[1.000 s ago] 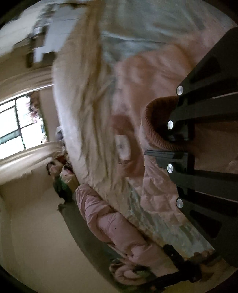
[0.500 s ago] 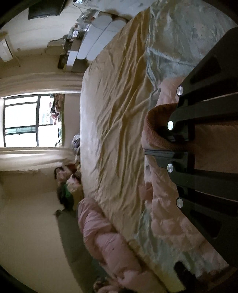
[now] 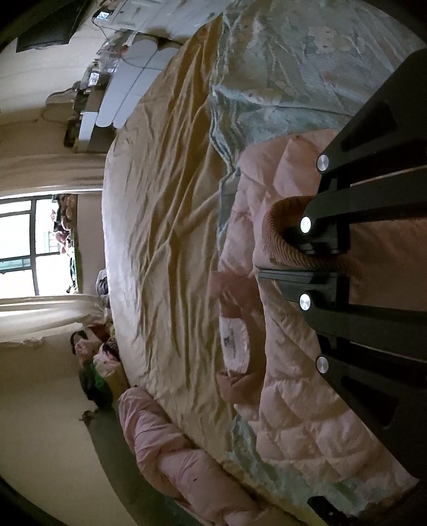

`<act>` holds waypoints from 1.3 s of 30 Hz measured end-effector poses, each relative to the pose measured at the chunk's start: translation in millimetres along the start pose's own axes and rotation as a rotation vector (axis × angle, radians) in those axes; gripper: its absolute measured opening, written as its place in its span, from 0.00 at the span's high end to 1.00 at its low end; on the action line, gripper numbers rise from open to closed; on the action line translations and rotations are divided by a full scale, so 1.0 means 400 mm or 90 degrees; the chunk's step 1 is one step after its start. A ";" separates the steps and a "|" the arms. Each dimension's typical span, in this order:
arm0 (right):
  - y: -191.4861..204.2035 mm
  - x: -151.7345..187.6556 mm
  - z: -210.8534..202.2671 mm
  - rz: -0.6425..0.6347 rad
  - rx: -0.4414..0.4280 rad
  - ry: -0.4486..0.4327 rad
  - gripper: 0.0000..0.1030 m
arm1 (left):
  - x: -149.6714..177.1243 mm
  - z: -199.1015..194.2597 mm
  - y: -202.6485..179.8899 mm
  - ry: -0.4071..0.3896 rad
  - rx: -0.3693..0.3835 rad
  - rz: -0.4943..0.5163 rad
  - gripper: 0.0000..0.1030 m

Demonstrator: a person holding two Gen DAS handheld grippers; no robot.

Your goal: Fold large clothes

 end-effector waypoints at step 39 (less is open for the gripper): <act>0.291 0.160 0.146 -0.166 -0.077 0.194 0.37 | 0.114 0.152 -0.005 0.157 -0.092 0.086 0.14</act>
Point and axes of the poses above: each gripper's, at about its wrist camera, not at the fingertips, and z roughly the way its jaws point, y to its left, x to its underside, the point moved 3 cm from there along z, roughly the way its jaws point, and after that the axes turned 9 degrees about x, right-handed, at the moved point
